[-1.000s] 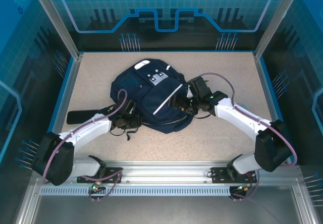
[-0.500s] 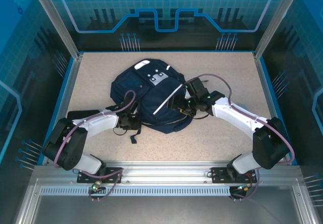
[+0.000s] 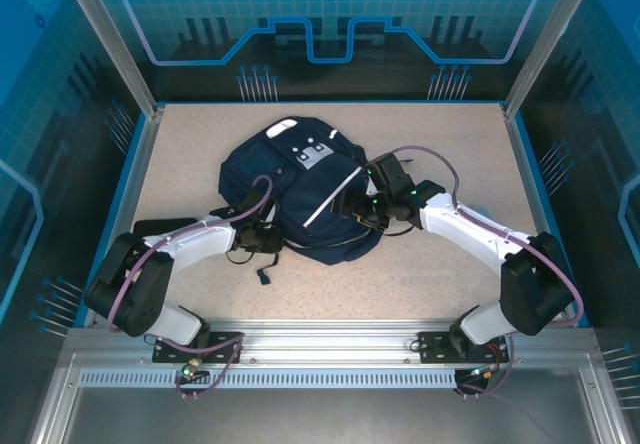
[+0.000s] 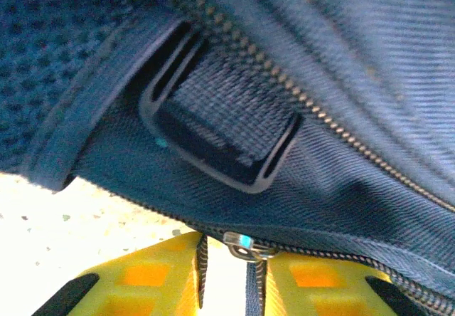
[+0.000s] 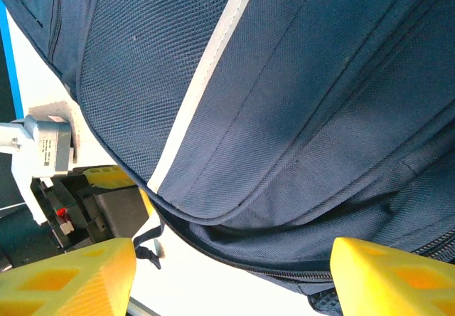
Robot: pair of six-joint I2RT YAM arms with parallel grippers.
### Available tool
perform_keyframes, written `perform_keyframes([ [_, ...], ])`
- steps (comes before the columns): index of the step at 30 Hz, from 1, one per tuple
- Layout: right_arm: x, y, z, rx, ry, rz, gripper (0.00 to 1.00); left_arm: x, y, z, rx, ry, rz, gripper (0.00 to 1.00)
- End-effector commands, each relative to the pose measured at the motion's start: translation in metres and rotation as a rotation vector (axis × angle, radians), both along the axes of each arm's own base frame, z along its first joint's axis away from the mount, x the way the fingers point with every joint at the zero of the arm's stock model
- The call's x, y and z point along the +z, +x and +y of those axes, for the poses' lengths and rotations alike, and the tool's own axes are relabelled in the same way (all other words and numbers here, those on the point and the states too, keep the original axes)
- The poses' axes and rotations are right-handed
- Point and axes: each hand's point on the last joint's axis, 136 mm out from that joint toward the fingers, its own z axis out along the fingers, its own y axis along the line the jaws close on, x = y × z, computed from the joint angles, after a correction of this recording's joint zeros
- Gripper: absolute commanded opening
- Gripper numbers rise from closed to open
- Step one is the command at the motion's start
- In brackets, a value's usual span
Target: Pack the student bag
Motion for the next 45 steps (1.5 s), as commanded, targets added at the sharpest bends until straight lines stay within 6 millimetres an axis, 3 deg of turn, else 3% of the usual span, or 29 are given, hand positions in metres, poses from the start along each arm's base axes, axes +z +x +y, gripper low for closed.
perform_keyframes([
  [1,0.0,0.0,0.0,-0.006,-0.035,-0.002,0.73,0.016,0.007,-0.022,-0.085,-0.087,-0.063,0.36],
  [6,-0.003,0.001,-0.004,-0.021,-0.046,0.002,0.73,0.02,-0.001,-0.039,-0.176,-0.11,-0.092,0.42],
  [12,-0.004,0.002,-0.003,-0.022,-0.044,0.006,0.72,0.015,0.008,-0.031,-0.15,-0.037,-0.093,0.39],
  [15,-0.006,0.001,-0.005,-0.026,-0.051,0.01,0.72,0.015,0.012,-0.024,-0.123,0.004,-0.1,0.44],
  [20,-0.01,0.0,-0.005,-0.024,-0.055,0.02,0.72,0.018,0.013,-0.03,-0.129,-0.034,-0.117,0.46],
  [24,-0.013,0.0,-0.003,-0.022,-0.052,0.03,0.72,0.018,0.014,-0.037,-0.138,-0.072,-0.13,0.35],
  [32,-0.023,0.001,-0.006,-0.02,-0.089,0.042,0.71,0.024,0.017,-0.022,-0.092,-0.013,-0.162,0.11],
  [37,-0.035,0.005,-0.011,-0.029,-0.133,0.05,0.7,0.033,0.013,-0.026,-0.101,-0.039,-0.15,0.01],
  [45,-0.053,0.014,-0.002,-0.008,-0.119,0.057,0.64,0.046,0.0,-0.044,-0.127,-0.163,-0.108,0.0],
])
